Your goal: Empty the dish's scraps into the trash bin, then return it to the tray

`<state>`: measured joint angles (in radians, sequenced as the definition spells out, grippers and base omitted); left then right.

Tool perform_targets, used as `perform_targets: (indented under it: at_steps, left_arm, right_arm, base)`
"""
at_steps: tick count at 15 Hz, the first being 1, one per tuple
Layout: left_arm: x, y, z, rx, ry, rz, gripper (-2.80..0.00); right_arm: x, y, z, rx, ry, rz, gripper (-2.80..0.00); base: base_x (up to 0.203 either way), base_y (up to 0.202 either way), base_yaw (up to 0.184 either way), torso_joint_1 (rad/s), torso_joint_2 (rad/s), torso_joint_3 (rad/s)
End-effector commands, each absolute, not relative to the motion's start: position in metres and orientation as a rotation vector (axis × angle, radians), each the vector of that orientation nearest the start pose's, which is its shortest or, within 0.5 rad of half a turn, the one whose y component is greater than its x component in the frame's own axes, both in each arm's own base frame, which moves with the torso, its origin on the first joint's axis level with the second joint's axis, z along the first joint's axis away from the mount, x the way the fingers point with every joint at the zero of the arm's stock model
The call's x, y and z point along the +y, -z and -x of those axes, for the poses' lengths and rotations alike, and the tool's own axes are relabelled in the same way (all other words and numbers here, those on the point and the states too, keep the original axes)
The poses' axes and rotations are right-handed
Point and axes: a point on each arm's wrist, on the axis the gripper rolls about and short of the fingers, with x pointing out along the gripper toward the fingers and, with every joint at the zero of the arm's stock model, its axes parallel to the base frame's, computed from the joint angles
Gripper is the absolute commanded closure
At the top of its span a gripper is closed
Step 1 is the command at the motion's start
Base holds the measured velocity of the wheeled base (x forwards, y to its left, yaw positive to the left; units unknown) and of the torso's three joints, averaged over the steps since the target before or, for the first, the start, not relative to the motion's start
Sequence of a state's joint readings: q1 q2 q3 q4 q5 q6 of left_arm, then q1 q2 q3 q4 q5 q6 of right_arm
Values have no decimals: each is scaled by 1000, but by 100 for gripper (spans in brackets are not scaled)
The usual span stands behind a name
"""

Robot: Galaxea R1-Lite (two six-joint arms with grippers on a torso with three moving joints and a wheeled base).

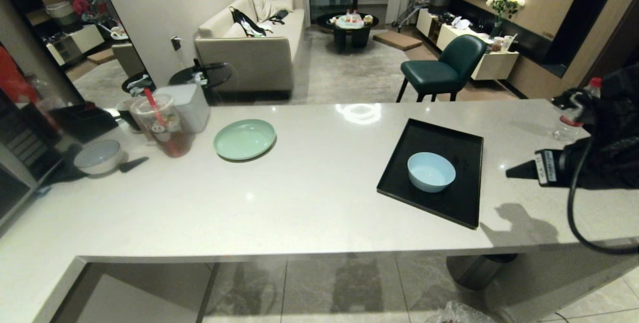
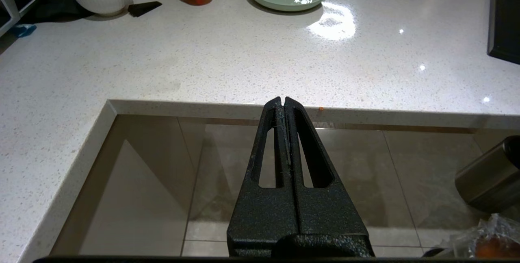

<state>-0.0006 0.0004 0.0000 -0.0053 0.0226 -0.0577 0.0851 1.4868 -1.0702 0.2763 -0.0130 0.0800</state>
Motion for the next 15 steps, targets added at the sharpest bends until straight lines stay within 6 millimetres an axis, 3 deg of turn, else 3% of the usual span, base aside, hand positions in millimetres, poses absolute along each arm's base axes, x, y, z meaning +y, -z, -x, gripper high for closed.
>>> perform_targets:
  at_steps: [1,7,15]
  left_arm:
    - [1,-76,23,-5,-22,58,0]
    - [1,-76,23,-5,-21,58,0]
    - [1,-76,23,-5,-22,58,0]
  right_arm:
    - [15,-240,-177,594,-60,-7,0]
    - [7,-214,-81,470,-79,43,0]
    - [2,-165,-24,262,-79,53,0]
  base:
    - [0,0,0,0,0,0]
    - [0,0,0,0,0,0]
    - [0,0,0,0,0,0]
